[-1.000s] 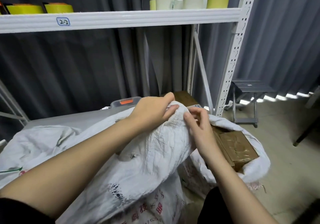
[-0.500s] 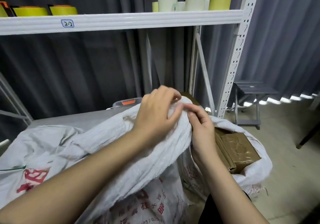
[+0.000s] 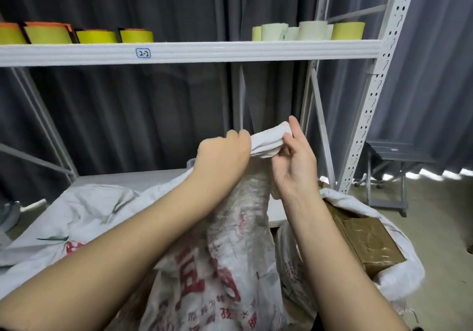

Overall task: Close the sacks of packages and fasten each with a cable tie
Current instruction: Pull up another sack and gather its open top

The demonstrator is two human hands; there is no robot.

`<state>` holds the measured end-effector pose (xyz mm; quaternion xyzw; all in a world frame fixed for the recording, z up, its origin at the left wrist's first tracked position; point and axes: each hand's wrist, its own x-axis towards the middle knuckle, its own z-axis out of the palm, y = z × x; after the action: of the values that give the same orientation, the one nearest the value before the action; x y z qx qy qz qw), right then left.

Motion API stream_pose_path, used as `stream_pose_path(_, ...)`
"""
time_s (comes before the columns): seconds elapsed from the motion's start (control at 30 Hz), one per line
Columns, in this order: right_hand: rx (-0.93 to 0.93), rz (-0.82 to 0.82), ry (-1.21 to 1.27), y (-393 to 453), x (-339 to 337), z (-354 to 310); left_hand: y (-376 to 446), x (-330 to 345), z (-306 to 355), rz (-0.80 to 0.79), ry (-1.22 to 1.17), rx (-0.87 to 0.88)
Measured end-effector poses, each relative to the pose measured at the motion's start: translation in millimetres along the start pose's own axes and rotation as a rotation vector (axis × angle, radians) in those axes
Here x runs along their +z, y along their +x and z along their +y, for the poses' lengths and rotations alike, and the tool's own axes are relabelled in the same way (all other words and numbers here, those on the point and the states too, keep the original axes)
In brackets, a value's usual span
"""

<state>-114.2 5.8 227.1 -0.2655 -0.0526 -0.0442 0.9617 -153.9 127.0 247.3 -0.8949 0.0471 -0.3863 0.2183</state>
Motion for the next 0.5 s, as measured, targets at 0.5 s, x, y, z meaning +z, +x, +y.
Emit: stream_pose_path(0.5, -0.985, -0.602, -1.809, 41.7, -28.5, -44.8, 2.6, 12.5, -43.6, -0.03, -0.195, 0.216)
